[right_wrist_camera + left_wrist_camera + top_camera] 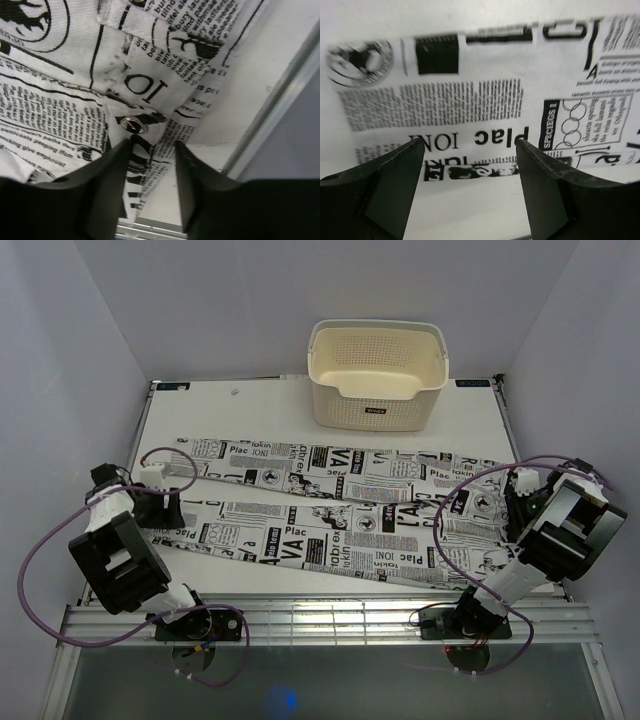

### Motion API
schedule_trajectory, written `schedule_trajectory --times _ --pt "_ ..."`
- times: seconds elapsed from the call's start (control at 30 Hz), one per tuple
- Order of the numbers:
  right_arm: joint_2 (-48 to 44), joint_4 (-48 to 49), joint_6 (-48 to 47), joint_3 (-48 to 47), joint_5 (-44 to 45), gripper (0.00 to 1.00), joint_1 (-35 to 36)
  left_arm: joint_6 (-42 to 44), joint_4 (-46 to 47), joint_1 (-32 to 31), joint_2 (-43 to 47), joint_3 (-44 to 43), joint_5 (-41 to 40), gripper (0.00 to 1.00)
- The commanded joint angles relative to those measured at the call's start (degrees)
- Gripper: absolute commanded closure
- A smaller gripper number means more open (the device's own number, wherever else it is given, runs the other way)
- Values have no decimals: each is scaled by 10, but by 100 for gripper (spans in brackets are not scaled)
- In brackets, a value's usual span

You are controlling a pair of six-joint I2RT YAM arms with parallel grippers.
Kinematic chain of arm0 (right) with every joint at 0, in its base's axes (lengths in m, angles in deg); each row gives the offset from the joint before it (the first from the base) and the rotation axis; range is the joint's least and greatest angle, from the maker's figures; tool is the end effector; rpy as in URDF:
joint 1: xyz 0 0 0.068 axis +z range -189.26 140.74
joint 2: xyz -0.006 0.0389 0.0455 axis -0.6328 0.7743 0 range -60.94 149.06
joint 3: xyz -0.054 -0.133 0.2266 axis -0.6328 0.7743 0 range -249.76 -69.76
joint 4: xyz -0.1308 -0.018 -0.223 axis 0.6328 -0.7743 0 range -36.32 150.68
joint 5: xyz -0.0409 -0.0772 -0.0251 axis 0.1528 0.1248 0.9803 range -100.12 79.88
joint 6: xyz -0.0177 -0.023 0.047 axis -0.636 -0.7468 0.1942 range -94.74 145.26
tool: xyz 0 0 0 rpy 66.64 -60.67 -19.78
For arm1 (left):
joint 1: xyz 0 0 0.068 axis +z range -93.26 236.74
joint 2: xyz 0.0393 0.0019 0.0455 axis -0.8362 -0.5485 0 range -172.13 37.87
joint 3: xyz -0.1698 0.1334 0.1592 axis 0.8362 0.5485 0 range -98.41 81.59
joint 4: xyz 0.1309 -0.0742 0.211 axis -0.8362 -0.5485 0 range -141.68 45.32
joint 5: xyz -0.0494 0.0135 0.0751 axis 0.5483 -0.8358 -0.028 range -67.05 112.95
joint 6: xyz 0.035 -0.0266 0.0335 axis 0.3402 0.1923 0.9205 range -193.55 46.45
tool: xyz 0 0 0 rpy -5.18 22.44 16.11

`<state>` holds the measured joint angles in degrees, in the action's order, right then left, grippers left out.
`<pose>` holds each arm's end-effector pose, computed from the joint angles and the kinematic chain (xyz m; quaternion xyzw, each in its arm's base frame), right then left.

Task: Fold and stack the trousers
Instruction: Flatten the trousers out

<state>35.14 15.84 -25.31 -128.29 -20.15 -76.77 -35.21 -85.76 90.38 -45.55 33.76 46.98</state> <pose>0.2348 -0.1719 0.1611 -0.1188 0.9869 0.0167 0.1081 0.2145 0.1243 0.1733 0.0640 0.9697 -0.1006 0.2133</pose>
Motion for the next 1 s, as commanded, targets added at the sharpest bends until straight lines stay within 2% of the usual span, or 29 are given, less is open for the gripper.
schedule_trajectory --times 0.0,0.07,0.23,0.33,0.47,0.6,0.77,0.9,0.97 --pt "-12 2 -9 -48 -4 49 -5 -27 -11 4 29 -94 88 15" --pt "-37 -17 -4 -66 -27 47 7 -64 -10 4 5 -160 111 14" --pt "-91 -32 14 -69 -57 47 56 -123 20 1 -116 -262 130 15" --pt "-113 -34 35 -56 -72 51 103 -159 47 -2 -164 -306 132 19" --pt "-105 0 78 -34 -73 62 178 -194 67 -27 -244 -359 148 27" --pt "-70 43 125 -33 -83 73 208 -219 97 -68 -261 -360 141 34" --pt "-6 72 162 -35 -83 80 222 -251 130 -114 -278 -326 120 36" --pt "12 95 159 -11 -48 79 222 -268 145 -126 -310 -309 81 36" --pt "22 107 148 2 -19 66 222 -272 145 -127 -332 -319 50 36"
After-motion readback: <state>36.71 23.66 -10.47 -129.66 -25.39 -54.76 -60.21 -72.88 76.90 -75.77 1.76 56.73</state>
